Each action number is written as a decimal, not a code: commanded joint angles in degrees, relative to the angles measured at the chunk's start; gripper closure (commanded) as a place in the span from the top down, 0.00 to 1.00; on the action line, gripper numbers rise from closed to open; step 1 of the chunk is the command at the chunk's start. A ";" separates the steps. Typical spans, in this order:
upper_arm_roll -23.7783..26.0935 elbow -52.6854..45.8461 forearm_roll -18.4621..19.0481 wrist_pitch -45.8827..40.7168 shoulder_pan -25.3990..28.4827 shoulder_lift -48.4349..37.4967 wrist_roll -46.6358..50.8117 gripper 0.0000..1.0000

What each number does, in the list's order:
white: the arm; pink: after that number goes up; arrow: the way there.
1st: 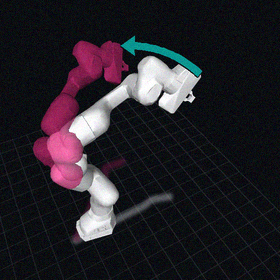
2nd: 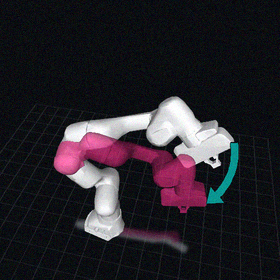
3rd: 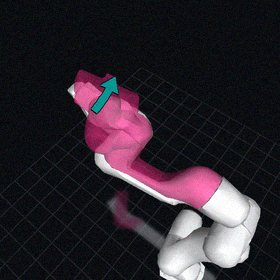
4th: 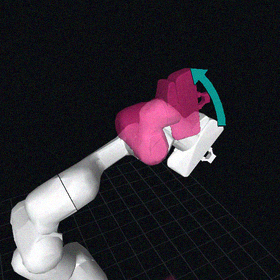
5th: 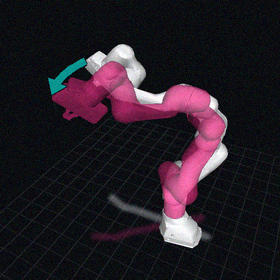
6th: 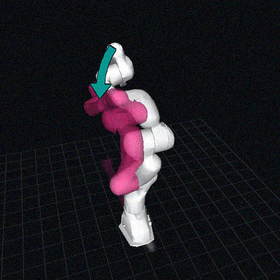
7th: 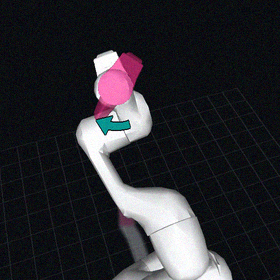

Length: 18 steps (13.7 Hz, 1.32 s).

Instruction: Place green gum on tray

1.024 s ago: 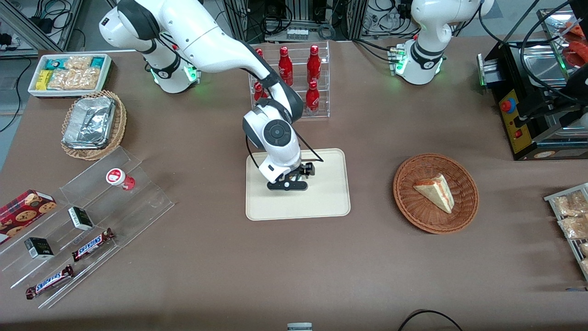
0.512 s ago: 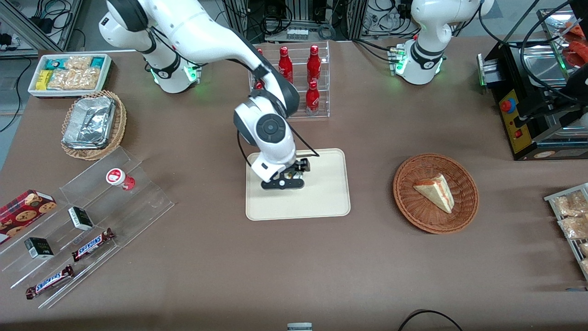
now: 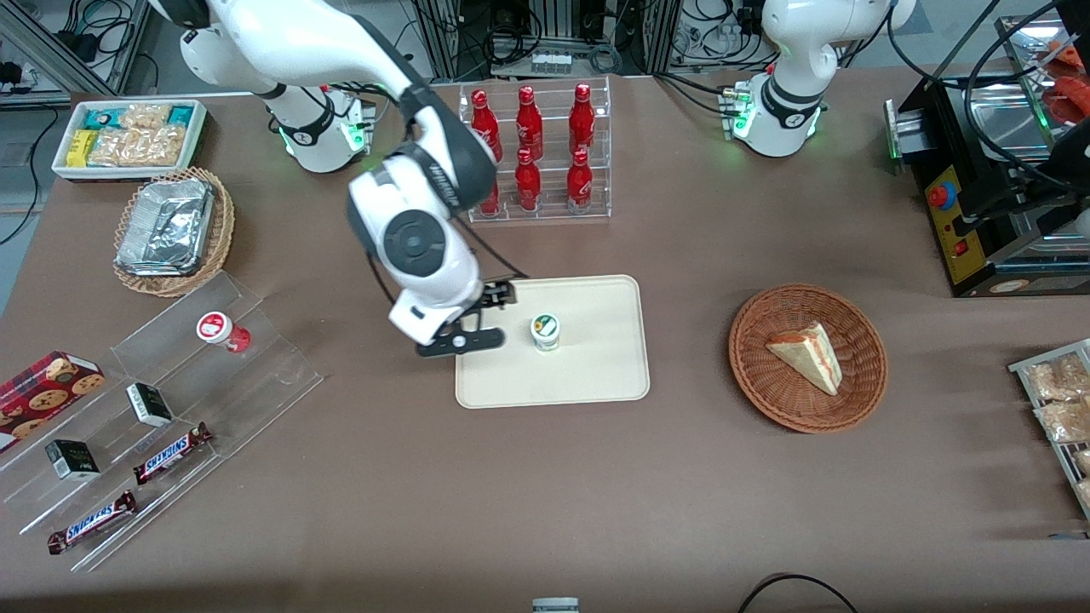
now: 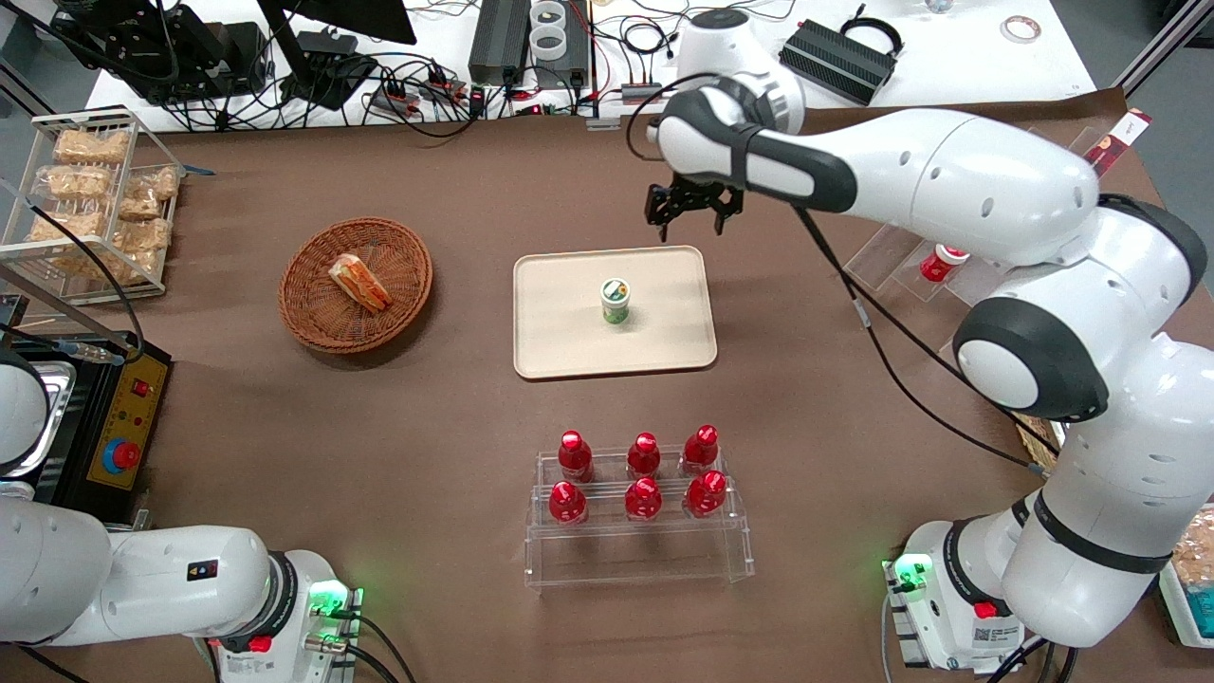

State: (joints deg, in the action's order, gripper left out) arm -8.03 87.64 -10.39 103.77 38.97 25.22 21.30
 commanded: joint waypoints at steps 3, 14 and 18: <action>0.65 0.51 0.90 -5.59 -8.89 -3.33 -10.65 1.00; 3.81 3.93 6.76 -9.47 -30.26 -11.06 -23.58 1.00; 3.90 7.71 8.37 -9.64 -31.67 -16.86 -23.93 1.00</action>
State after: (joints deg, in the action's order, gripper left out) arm -5.08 91.37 -3.01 94.52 8.55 13.09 -2.49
